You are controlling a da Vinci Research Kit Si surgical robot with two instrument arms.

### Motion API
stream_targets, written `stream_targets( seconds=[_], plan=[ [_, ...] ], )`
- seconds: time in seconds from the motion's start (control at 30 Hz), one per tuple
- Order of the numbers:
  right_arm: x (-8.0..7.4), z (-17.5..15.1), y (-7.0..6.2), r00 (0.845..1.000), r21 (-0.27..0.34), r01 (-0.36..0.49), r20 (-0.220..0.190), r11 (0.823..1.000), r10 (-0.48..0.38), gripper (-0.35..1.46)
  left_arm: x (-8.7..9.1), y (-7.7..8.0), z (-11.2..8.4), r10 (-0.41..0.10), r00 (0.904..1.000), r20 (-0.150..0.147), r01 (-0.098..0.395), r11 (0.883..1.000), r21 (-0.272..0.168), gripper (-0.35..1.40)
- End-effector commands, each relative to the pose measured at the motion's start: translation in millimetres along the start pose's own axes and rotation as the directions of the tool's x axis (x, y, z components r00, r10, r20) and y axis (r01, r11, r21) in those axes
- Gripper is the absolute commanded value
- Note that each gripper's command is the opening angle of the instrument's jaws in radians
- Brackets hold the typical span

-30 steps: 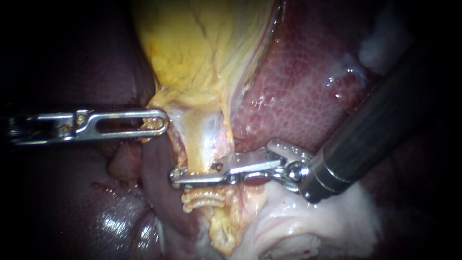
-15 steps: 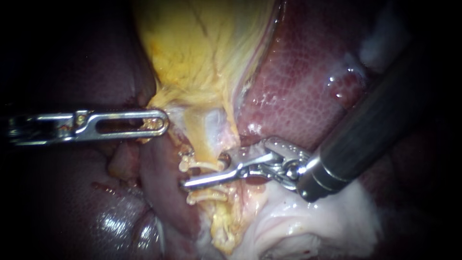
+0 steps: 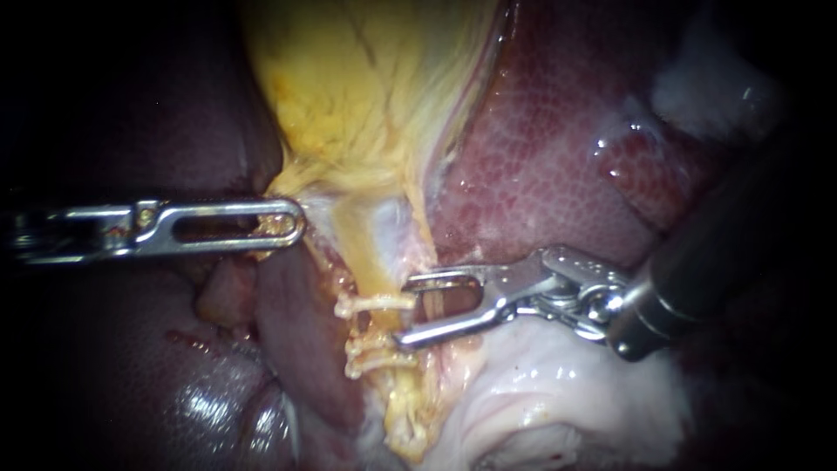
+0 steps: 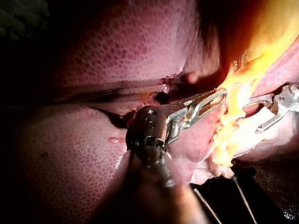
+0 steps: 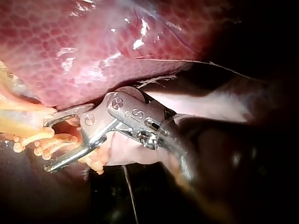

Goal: Going back third clip left tube

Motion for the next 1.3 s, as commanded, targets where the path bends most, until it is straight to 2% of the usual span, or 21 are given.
stream_targets(
  seconds=[0.03,0.2,0.27,0.4,0.73,0.9,1.03,1.2,1.3],
  plan=[
    [0.8,-0.6,-0.6,1.0,0.003,0.016,0.0,1.0,-0.016,0.6,0.0,0.1,0.0,0.0,1.0,-0.001,0.0,1.0,0.0,-0.35],
    [4.2,-3.0,-2.4,0.997,-0.012,0.071,-0.003,0.997,-0.071,0.6,0.1,0.2,0.1,0.001,1.0,0.0,-0.001,1.0,0.0,-0.35],
    [5.3,-4.2,-2.9,0.996,-0.021,0.083,0.01,0.996,-0.083,0.6,0.1,0.2,0.2,0.001,1.0,0.0,-0.001,1.0,0.0,-0.35],
    [6.6,-6.0,-3.6,0.995,-0.04,0.097,0.03,0.994,-0.096,0.6,0.1,0.2,0.2,0.001,1.0,0.001,-0.001,1.0,-0.001,-0.35],
    [6.8,-7.4,-3.8,0.994,-0.044,0.099,0.038,0.994,-0.098,0.6,1.1,0.5,1.4,0.006,1.0,-0.002,-0.006,1.0,0.006,-0.35],
    [6.8,-7.7,-4.0,0.994,-0.042,0.103,0.043,0.994,-0.101,0.6,2.5,1.5,3.6,0.01,0.9999,-0.006,-0.01,1.0,0.019,-0.35],
    [6.9,-7.7,-4.2,0.994,-0.041,0.103,0.044,0.994,-0.101,0.6,3.6,2.2,5.6,0.013,0.9997,-0.02,-0.013,1.0,0.017,-0.35],
    [7.1,-7.8,-4.4,0.994,-0.04,0.101,0.043,0.994,-0.1,0.6,4.3,2.0,7.6,0.012,0.9995,-0.028,-0.011,1.0,0.019,-0.35],
    [7.1,-7.8,-4.5,0.994,-0.04,0.106,0.047,0.994,-0.104,0.6,4.6,1.9,8.1,0.013,0.9994,-0.033,-0.013,1.0,0.021,-0.35]
  ],
)
